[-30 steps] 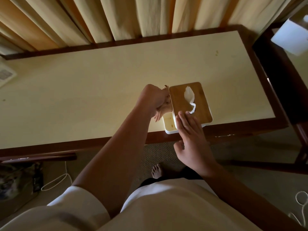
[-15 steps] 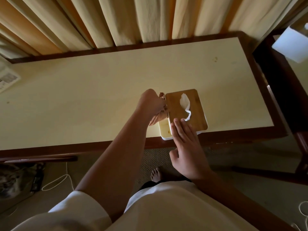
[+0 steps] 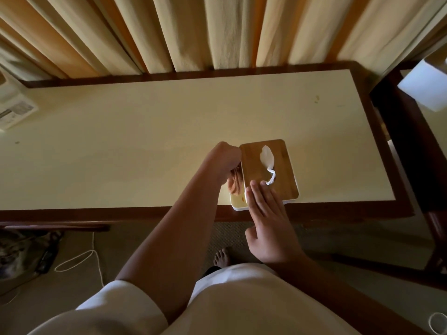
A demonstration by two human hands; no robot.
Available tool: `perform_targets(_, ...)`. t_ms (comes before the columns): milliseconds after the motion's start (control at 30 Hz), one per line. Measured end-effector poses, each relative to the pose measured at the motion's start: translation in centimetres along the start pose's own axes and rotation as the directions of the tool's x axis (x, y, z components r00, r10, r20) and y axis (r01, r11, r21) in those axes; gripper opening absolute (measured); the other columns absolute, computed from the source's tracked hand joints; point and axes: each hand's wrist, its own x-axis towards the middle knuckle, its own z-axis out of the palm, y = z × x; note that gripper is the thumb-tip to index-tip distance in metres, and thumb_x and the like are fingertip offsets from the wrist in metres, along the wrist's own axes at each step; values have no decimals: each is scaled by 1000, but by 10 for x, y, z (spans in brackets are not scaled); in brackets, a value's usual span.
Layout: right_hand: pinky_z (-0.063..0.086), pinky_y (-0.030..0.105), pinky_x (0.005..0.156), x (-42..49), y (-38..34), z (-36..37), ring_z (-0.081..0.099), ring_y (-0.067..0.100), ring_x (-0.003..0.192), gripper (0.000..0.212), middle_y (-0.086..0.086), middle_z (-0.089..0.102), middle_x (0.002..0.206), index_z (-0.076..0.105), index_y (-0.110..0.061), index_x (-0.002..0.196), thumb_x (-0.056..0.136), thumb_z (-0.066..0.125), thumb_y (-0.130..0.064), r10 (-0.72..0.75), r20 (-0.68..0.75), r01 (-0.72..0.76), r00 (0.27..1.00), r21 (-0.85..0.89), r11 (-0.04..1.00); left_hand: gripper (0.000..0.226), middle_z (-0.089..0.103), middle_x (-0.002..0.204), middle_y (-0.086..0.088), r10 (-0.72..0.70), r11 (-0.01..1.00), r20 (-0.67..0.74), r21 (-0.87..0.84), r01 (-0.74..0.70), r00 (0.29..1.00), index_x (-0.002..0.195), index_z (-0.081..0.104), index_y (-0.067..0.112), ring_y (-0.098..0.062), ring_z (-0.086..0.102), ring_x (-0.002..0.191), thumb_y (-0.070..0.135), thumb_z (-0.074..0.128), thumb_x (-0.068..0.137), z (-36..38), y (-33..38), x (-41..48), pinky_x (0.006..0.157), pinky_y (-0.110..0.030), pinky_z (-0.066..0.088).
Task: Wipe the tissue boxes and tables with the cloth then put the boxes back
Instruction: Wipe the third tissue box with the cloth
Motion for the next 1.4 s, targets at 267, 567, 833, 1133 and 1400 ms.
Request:
perform_targets(267, 18, 53, 129, 1, -3, -4, 4, 27, 161, 88, 10, 15, 173, 23, -4, 163, 85, 62, -19, 23, 34, -24, 999, 34, 999, 85, 66, 134, -15, -203, 901, 230, -336, 273, 952, 140, 56, 10, -36, 60, 125, 78, 32, 94, 22, 12, -5, 114, -56, 39)
perform_targets(567, 15, 51, 129, 5, -9, -10, 4, 25, 161, 85, 9, 20, 172, 33, -6, 160, 83, 66, -19, 78, 62, -84, 995, 93, 992, 82, 40, 150, -18, -57, 988, 64, -139, 66, 996, 155, 24, 12, -41, 52, 131, 68, 45, 99, 43, 29, -25, 107, -48, 45)
perform_targets(833, 9, 44, 129, 7, -11, -19, -4, 20, 161, 96, 2, 7, 174, 22, -12, 165, 86, 76, -21, 80, 127, -85, 989, 36, 996, 91, 34, 164, -23, -46, 974, 111, -215, 69, 993, 166, -11, 18, -40, 53, 136, 59, 44, 106, 34, 25, -8, 111, -44, 43)
perform_targets(1133, 19, 55, 128, 5, -3, -18, 4, 25, 161, 90, 7, 19, 172, 32, -9, 161, 83, 74, -17, 77, 181, -79, 981, 5, 997, 113, 7, 173, -24, 9, 980, 207, 191, -50, 978, 163, -23, 29, -43, 38, 148, 94, 25, 85, 48, 29, -3, 118, -55, 30)
perform_targets(1400, 12, 49, 128, 7, -7, -20, -4, 21, 161, 100, 0, 3, 175, 19, -13, 165, 83, 76, -19, 86, 188, -84, 978, -15, 996, 68, -4, 176, -12, 138, 990, 139, -5, -138, 981, 164, 31, 20, -38, 29, 155, 61, 23, 110, 35, 12, -2, 113, -46, 38)
